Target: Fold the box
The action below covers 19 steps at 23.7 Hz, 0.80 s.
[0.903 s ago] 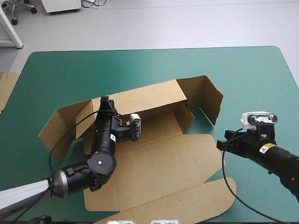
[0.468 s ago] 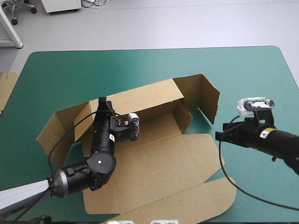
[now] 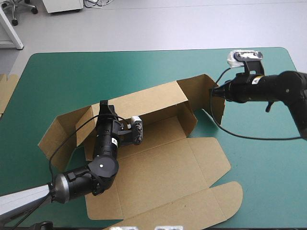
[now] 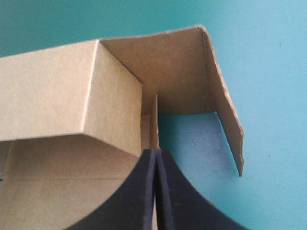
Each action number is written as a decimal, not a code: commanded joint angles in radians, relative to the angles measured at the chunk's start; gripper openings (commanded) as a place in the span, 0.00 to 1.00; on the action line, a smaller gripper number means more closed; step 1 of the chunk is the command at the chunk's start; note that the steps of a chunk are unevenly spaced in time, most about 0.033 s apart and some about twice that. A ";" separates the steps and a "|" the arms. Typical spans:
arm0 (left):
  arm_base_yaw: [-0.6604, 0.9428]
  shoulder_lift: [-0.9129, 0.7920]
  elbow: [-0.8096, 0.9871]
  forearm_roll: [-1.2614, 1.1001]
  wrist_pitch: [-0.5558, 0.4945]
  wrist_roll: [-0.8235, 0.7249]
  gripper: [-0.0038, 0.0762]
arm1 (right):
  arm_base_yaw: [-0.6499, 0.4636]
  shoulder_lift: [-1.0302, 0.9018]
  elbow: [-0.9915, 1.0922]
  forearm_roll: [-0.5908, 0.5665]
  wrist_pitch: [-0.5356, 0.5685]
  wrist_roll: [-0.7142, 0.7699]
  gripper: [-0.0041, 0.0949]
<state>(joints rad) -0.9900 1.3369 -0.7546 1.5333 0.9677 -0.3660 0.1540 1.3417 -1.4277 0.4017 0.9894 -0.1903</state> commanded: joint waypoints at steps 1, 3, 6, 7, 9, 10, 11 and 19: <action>-0.013 -0.025 -0.023 -0.012 -0.015 -0.001 0.04 | -0.002 0.082 -0.153 0.033 0.020 -0.010 0.02; -0.033 -0.025 -0.023 -0.028 -0.015 0.001 0.04 | -0.002 0.144 -0.218 0.039 0.050 -0.010 0.02; -0.072 -0.025 -0.023 -0.060 -0.015 0.007 0.04 | -0.002 0.213 -0.285 0.045 0.061 -0.010 0.02; -0.084 -0.025 -0.023 -0.073 -0.013 0.007 0.04 | -0.002 0.229 -0.299 0.048 0.062 -0.010 0.02; -0.107 -0.025 -0.023 -0.094 0.000 0.007 0.04 | -0.002 0.262 -0.325 0.057 0.065 -0.010 0.02; -0.119 -0.025 -0.023 -0.101 0.008 0.007 0.04 | -0.002 0.274 -0.332 0.060 0.065 -0.010 0.02; -0.135 -0.025 -0.018 -0.100 0.022 0.007 0.04 | -0.002 0.290 -0.343 0.064 0.061 -0.013 0.02; -0.142 -0.025 -0.012 -0.111 0.019 0.006 0.04 | -0.002 0.399 -0.516 0.067 0.066 -0.010 0.02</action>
<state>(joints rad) -1.1206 1.3265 -0.7545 1.4467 1.0495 -0.3630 0.1540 1.7497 -1.8723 0.4370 1.0800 -0.1939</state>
